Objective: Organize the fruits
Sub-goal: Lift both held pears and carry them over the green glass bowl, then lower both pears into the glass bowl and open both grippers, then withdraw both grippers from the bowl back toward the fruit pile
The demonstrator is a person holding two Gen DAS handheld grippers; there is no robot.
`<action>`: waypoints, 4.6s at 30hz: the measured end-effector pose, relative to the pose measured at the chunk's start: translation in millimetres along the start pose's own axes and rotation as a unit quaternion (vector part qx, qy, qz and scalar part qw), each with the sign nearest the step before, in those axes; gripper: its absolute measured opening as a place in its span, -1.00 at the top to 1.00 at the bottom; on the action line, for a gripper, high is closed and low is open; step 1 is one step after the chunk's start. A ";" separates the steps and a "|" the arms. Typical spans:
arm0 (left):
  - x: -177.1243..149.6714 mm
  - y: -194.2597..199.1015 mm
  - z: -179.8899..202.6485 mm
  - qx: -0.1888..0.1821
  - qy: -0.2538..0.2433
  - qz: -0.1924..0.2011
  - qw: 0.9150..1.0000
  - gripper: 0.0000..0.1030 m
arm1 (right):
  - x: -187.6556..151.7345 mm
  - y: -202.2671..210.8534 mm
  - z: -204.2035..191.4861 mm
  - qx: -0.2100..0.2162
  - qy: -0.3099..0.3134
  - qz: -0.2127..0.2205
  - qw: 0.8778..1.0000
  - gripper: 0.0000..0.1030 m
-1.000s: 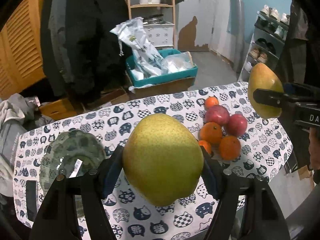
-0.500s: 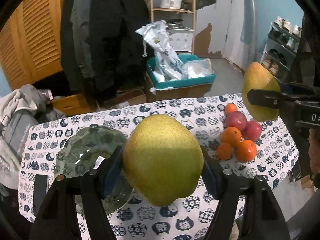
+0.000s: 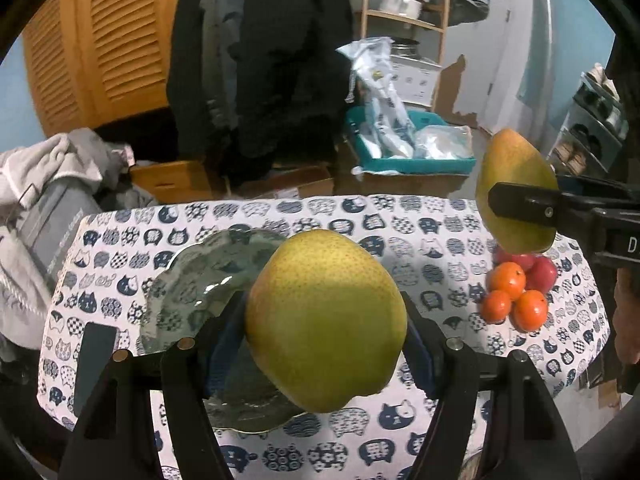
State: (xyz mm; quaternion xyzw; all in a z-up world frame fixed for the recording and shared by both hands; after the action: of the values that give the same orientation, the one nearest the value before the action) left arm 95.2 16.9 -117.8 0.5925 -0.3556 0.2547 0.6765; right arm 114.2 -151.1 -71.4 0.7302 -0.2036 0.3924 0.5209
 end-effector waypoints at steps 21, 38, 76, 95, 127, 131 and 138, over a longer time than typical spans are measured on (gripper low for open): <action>-48.4 -43.2 -92.6 0.056 0.050 -0.058 0.995 -0.42 | -13.7 -93.7 -82.5 0.056 0.050 -0.056 0.996 -0.29; -91.6 -73.8 -115.9 0.062 0.074 -0.115 0.989 -0.42 | -48.5 -136.9 -105.5 0.072 0.070 -0.102 0.990 -0.29; -65.2 -16.6 -129.9 0.099 0.079 -0.034 0.991 -0.41 | -94.1 -170.5 -111.5 0.041 0.074 -0.154 0.984 -0.29; -23.9 22.5 -124.6 0.084 0.089 0.032 0.992 -0.50 | -14.9 -97.2 -115.9 0.023 0.060 -0.023 0.998 -0.28; 33.1 65.1 -13.1 0.023 0.017 0.081 0.996 -0.50 | 16.6 55.5 -15.7 -0.060 0.000 0.071 0.996 -0.31; 38.2 63.5 0.2 0.021 0.011 0.080 0.997 -0.50 | 13.5 67.5 1.7 -0.070 -0.011 0.077 0.994 -0.31; 45.1 60.1 30.4 0.005 -0.006 0.079 0.997 -0.50 | 5.7 83.7 33.8 -0.093 -0.027 0.082 0.992 -0.31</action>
State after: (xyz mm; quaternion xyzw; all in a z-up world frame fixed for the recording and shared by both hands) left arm 71.5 -6.4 -43.8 0.5679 -0.4041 0.3053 0.6488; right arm 70.7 -212.9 -21.7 0.6696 -0.3126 0.3932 0.5472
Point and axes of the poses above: each gripper's, at about its wrist camera, not at the fingertips, and y roughly against the way its jaws point, z to its right, x to its top, the point moved 5 cm from there along -y, roughly the way its jaws point, and after that the axes turned 12 degrees about z, right-handed, at the moved point
